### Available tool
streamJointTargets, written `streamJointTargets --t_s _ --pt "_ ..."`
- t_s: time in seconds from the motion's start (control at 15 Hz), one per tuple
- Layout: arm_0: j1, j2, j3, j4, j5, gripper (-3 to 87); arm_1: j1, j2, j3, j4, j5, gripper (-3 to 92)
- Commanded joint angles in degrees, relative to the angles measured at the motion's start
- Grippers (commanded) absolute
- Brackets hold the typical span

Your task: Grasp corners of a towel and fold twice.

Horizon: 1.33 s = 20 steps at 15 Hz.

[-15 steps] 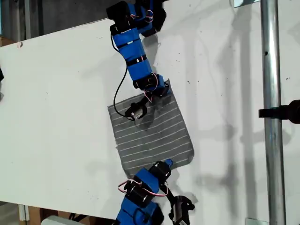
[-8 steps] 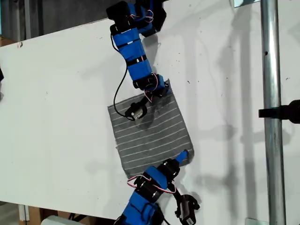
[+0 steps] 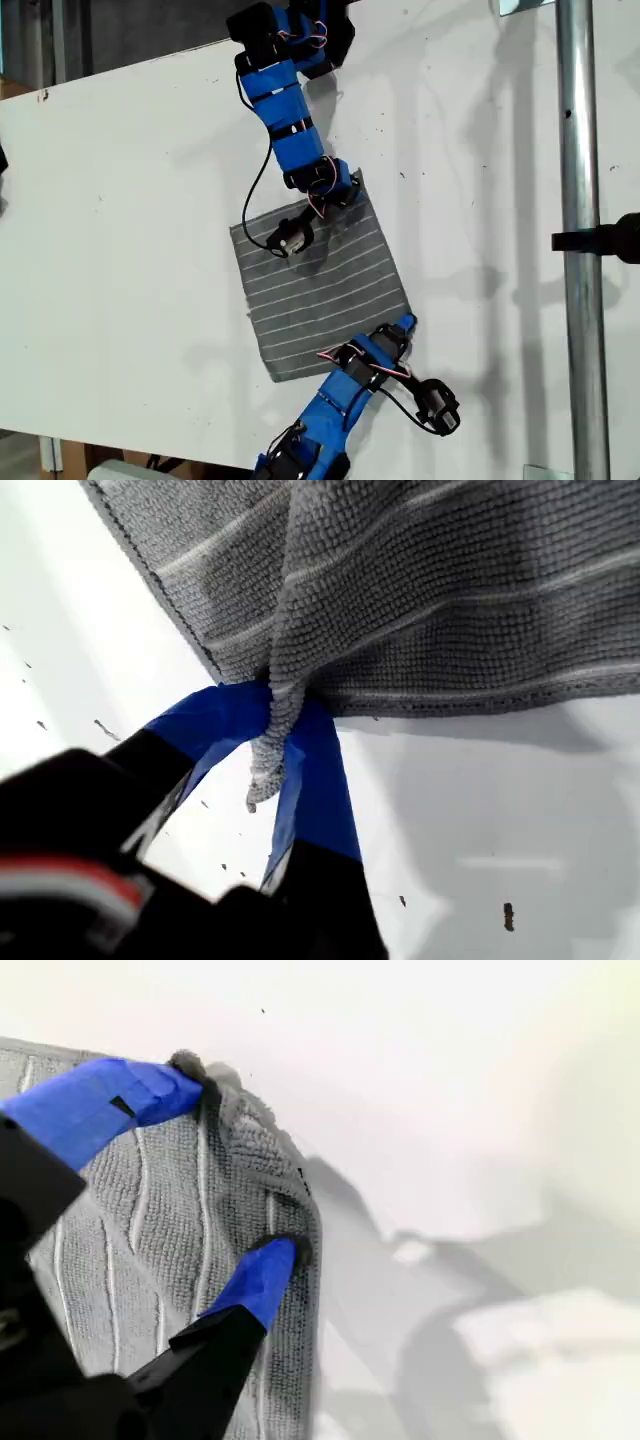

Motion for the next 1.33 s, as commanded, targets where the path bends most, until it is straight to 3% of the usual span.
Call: streamJointTargets --t_s 0.0,0.13,0.2,0.27,0.4,0.8,1.0,1.13,1.27 --pt "-0.62 -0.35 -0.18 -1.58 -1.14 24.8 -0.26 0.00 -1.41 -0.62 -0.44 -0.1" --pt "-0.26 -1.41 1.76 -3.87 -2.99 11.5 -0.18 0.00 -1.41 -0.62 -0.44 -0.1" --pt "-0.18 -1.14 3.69 -5.27 -4.22 -1.6 -0.09 0.00 -1.41 -0.62 -0.35 -0.1" --pt "0.09 -0.09 5.36 -6.86 -3.60 -2.9 -0.09 0.00 -1.32 -0.62 -0.26 -0.1" --pt "-0.26 4.22 6.15 -4.57 -1.93 -2.9 -0.79 0.62 -1.85 1.05 0.09 -0.1" --pt "0.44 26.28 7.38 -2.81 14.15 -2.9 -10.37 11.95 -16.35 15.38 -0.44 -0.1" --pt "2.46 30.15 8.79 -4.22 16.26 -2.9 -18.11 17.75 -16.61 13.36 -0.44 -0.1" --pt "0.62 30.76 8.96 -3.78 15.73 -2.9 -14.68 17.58 -16.00 13.54 -0.79 -0.1" --pt "-5.27 35.16 9.76 0.09 17.40 -2.9 -3.87 20.74 -13.62 14.41 -2.90 -0.1"
